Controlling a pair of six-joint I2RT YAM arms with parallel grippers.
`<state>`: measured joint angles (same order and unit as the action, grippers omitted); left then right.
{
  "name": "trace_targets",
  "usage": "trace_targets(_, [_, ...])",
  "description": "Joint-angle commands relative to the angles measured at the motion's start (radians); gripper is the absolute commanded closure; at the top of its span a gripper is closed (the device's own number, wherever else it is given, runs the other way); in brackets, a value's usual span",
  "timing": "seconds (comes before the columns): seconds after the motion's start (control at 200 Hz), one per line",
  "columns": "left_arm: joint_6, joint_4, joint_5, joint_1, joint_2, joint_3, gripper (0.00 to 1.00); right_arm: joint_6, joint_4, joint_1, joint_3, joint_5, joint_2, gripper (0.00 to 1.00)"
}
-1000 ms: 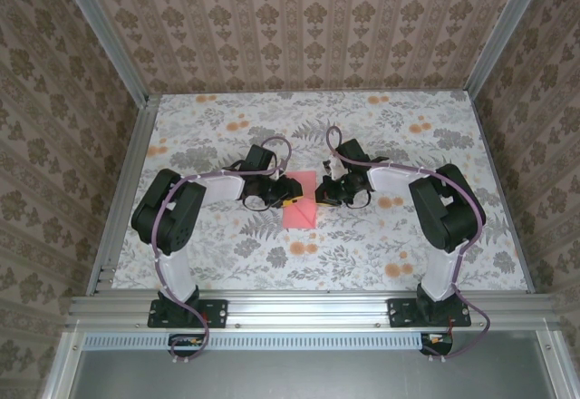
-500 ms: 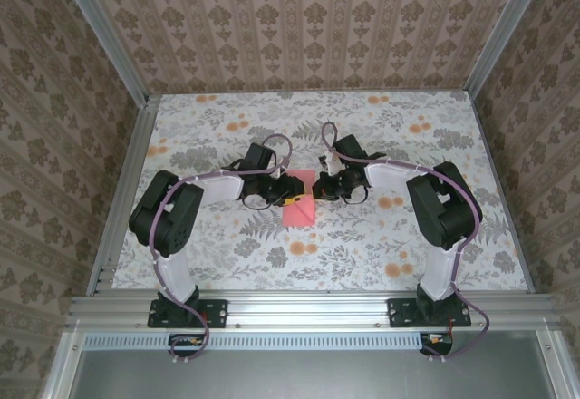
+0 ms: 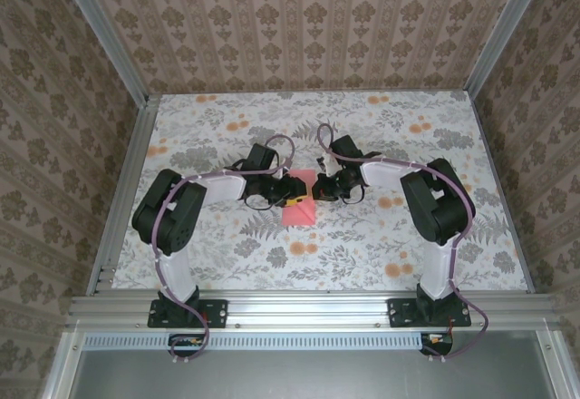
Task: Fold a paper plane with a square sheet of paper (pick it up from the middle)
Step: Fold the triangle a second time at the center of the table.
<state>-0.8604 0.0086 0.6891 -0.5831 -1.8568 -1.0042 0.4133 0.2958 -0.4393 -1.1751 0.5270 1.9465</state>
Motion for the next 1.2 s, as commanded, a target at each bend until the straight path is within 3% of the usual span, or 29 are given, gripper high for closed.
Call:
trace_targets(0.0, [0.004,0.001,0.02,-0.007,-0.019,-0.026,0.64,-0.029,0.037,-0.009,-0.037,-0.034,0.021,0.94])
trace_targets(1.195, [0.023,-0.044,-0.011,-0.012,-0.051,-0.04,0.65,-0.023,0.059,-0.018,-0.035,-0.046,0.029,0.92])
